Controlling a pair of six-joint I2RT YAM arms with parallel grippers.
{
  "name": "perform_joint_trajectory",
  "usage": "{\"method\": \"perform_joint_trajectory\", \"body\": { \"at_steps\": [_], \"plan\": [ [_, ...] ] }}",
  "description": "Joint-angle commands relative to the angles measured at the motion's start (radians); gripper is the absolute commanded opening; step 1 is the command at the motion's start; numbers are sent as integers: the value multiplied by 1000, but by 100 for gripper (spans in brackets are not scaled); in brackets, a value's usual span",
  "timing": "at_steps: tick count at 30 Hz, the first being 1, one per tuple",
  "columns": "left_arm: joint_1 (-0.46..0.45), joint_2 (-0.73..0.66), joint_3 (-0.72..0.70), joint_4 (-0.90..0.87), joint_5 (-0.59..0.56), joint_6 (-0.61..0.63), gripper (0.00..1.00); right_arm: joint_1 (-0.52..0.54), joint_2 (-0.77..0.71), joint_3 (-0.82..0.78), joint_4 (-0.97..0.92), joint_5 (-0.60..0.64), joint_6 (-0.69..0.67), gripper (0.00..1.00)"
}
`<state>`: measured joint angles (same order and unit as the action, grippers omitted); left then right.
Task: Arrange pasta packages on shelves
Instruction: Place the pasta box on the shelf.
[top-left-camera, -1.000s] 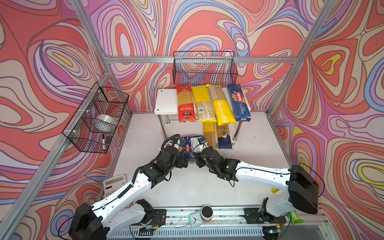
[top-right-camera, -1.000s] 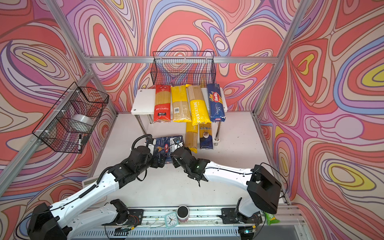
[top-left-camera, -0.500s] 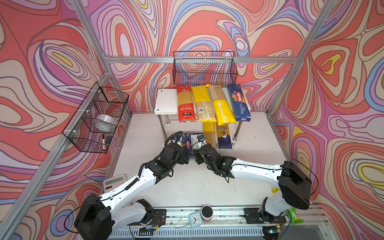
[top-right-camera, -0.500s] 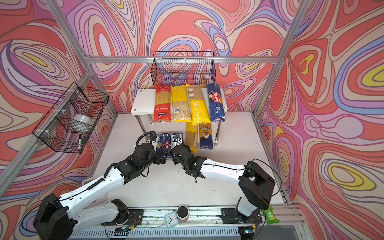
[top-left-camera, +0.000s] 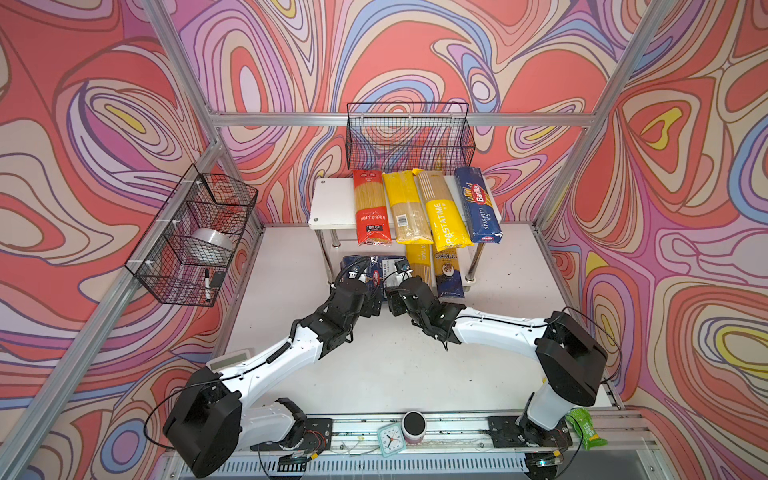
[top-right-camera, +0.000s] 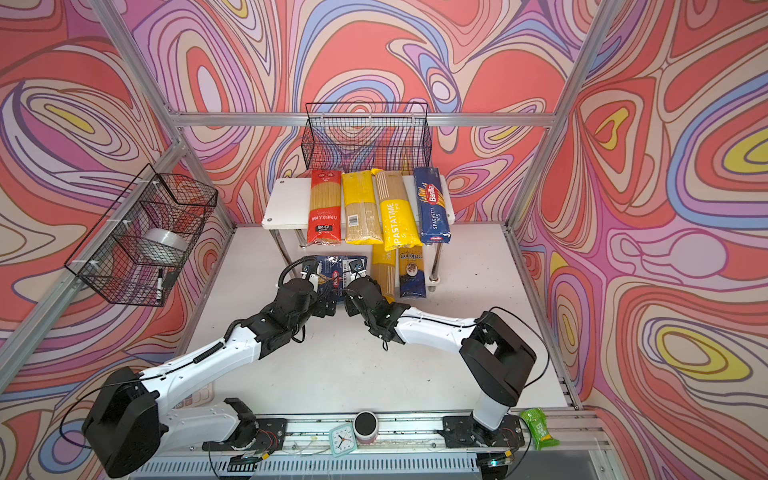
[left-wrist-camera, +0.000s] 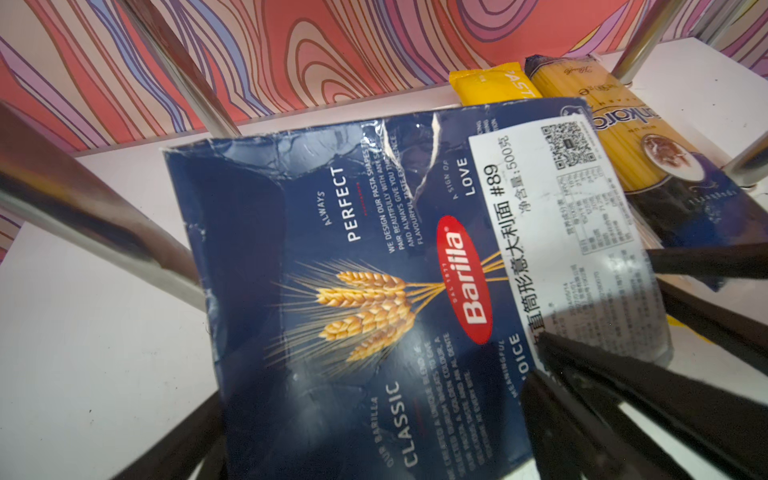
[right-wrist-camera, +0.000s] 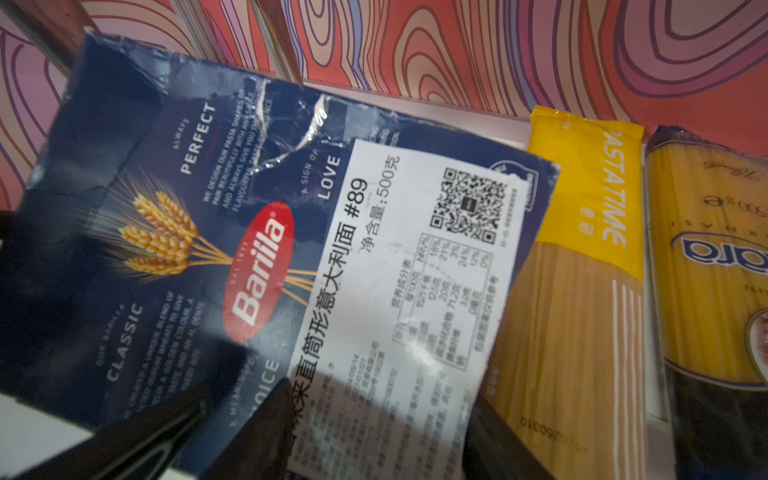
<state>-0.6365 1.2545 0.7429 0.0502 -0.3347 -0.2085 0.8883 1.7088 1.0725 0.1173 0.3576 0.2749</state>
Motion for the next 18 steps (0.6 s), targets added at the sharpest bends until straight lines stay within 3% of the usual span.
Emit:
{"method": "perform_joint_trajectory", "body": {
  "at_steps": [1, 7, 18],
  "plan": [
    [-47, 21, 86, 215, 245, 35, 100, 58, 22, 103, 231, -228, -59, 62],
    [-36, 32, 111, 191, 213, 51, 100, 49, 56, 143, 250, -225, -54, 64],
    [14, 111, 197, 137, 257, 63, 100, 31, 154, 260, 253, -226, -11, 64]
  ]
}}
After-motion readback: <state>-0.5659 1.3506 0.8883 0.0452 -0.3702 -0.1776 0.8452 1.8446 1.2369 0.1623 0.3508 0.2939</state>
